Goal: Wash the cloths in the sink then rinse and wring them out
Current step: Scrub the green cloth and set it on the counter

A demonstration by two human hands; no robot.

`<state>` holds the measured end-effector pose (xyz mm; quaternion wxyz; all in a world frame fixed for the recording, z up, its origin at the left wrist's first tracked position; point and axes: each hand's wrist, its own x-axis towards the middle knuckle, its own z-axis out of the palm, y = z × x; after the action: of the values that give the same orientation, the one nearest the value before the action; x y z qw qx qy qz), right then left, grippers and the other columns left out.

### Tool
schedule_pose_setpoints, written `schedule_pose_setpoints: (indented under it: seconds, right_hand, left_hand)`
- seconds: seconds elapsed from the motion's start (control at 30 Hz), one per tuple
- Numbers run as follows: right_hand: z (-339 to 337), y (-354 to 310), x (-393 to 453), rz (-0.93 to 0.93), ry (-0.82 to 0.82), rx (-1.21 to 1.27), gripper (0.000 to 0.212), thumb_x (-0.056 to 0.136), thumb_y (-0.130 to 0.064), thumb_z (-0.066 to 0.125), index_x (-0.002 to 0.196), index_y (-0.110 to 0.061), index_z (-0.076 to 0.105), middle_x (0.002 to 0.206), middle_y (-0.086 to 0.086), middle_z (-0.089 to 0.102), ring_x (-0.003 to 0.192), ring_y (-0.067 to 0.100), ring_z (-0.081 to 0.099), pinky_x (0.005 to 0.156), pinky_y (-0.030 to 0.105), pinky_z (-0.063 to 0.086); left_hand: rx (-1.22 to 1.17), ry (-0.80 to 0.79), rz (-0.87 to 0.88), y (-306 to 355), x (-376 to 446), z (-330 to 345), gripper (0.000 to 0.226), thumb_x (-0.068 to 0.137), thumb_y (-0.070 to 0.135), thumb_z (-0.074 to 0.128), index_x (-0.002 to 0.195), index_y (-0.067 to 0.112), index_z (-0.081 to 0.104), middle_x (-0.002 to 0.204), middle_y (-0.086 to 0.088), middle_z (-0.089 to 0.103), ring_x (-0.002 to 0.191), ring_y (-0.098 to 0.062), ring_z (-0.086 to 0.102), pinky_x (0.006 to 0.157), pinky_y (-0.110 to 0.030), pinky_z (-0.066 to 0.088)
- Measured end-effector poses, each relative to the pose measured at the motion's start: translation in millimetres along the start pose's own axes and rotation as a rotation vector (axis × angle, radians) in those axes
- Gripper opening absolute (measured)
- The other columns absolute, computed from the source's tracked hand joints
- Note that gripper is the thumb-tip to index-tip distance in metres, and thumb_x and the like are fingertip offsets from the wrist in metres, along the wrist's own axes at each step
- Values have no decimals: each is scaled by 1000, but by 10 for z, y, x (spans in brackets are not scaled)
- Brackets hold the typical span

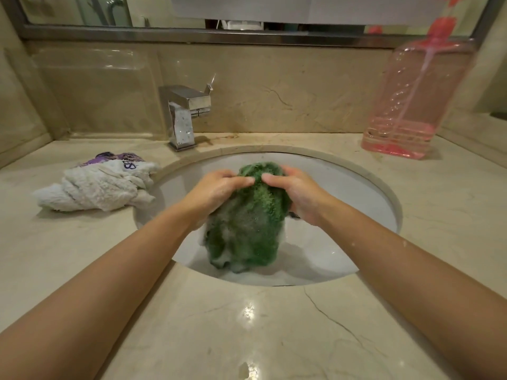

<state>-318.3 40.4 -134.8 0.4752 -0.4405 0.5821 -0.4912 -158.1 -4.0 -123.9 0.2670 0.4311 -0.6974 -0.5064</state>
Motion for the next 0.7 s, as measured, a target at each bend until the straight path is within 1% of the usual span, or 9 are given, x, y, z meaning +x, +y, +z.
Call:
schedule_pose_setpoints:
  seconds: [0.07, 0.1, 0.2, 0.27, 0.33, 0.43, 0.53, 0.63, 0.7]
  right_hand:
    - [-19, -16, -2, -68, 131, 15, 16, 94, -7, 55, 94, -23, 57, 102, 6, 64, 86, 19, 62, 62, 29, 48]
    - [-37, -27, 1, -89, 160, 47, 23, 93, -1, 53, 91, -24, 57, 104, 7, 63, 86, 21, 62, 60, 30, 50]
    - [-55, -72, -21, -135, 183, 134, 36, 88, 10, 48, 88, -23, 63, 108, 8, 62, 96, 27, 61, 72, 37, 55]
    - [-65, -93, -36, -147, 232, 160, 37, 85, 11, 46, 85, -22, 64, 103, 7, 62, 95, 26, 58, 73, 36, 52]
    - [-111, -97, -24, -143, 284, 209, 32, 80, 6, 46, 84, -21, 64, 102, 9, 60, 97, 28, 56, 77, 37, 50]
    - [-184, -113, -27, -119, 253, 289, 12, 81, -16, 52, 88, -20, 62, 104, 13, 60, 107, 33, 57, 93, 44, 47]
    - [-227, -107, -14, -85, 179, 346, 21, 91, -28, 56, 106, -16, 64, 102, 11, 66, 101, 28, 61, 93, 39, 48]
    - [-185, -82, 14, -202, 115, 208, 28, 91, -17, 58, 118, -20, 65, 114, 9, 65, 108, 28, 60, 81, 30, 52]
    - [-172, -68, -2, -229, 13, 165, 40, 82, -7, 59, 118, -24, 63, 116, 11, 65, 110, 30, 60, 85, 35, 52]
  left_hand:
    - [116, -126, -123, -25, 0, -27, 53, 70, 50, 75, 105, 12, 66, 96, -5, 74, 86, -23, 72, 79, -32, 56]
    - [198, -203, -177, -35, -11, -33, 60, 63, 53, 77, 106, 12, 65, 97, -4, 74, 86, -22, 71, 79, -31, 55]
    - [378, -344, -260, -72, -35, -12, 62, 63, 51, 78, 107, 13, 57, 104, -1, 67, 98, -19, 64, 90, -28, 50]
    - [338, -356, -225, -86, -33, -6, 62, 63, 50, 75, 109, 13, 56, 109, -1, 65, 104, -19, 61, 97, -28, 46]
    - [247, -337, -152, -76, -29, -2, 59, 64, 49, 72, 109, 13, 59, 108, -2, 68, 103, -18, 63, 95, -26, 48]
    - [171, -226, -64, -27, -43, 26, 57, 64, 56, 67, 107, 18, 62, 103, -2, 70, 96, -20, 67, 86, -28, 52]
    - [67, -149, -34, 9, -38, 56, 45, 77, 61, 57, 100, 23, 62, 97, -1, 71, 90, -20, 69, 80, -31, 54]
    - [-57, -27, -105, 24, -47, 59, 30, 94, 50, 50, 92, 23, 63, 91, -3, 70, 86, -20, 67, 77, -31, 50]
    - [-124, 19, -143, 7, -33, 70, 34, 96, 49, 46, 95, 20, 63, 94, -7, 70, 91, -24, 63, 86, -36, 47]
